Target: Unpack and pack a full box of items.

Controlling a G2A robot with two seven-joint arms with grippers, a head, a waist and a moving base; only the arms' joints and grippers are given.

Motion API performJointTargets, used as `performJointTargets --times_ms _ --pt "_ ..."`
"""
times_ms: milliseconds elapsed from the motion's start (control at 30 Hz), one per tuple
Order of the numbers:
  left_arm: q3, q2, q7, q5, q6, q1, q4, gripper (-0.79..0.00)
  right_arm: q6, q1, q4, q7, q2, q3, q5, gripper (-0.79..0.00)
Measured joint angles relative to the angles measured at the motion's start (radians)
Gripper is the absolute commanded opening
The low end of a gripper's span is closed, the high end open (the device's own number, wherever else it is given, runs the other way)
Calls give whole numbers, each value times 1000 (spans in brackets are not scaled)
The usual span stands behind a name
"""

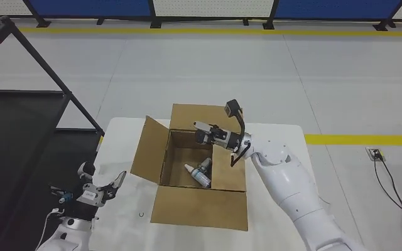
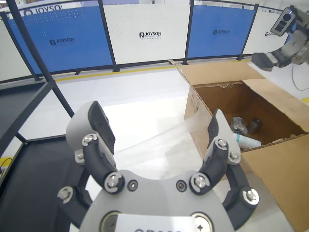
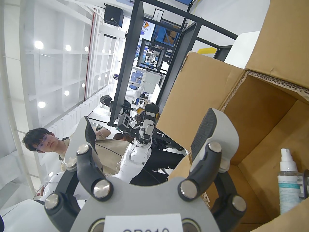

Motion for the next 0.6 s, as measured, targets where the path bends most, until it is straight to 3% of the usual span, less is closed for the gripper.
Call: performJointTargets --times_ms 200,333,467,600 --pt "-2 0 7 19 -29 49 -169 0 -99 -95 -106 47 44 106 4 0" --pt "26 3 -74 -4 -104 42 -261 0 -159 -202 -223 110 88 228 34 0" --pt "101 5 -222 -60 -158 -46 -248 0 -177 -311 -339 148 122 339 57 0" --pt "217 1 -424 -192 -188 -203 -156 0 -183 -414 -438 139 146 424 66 0"
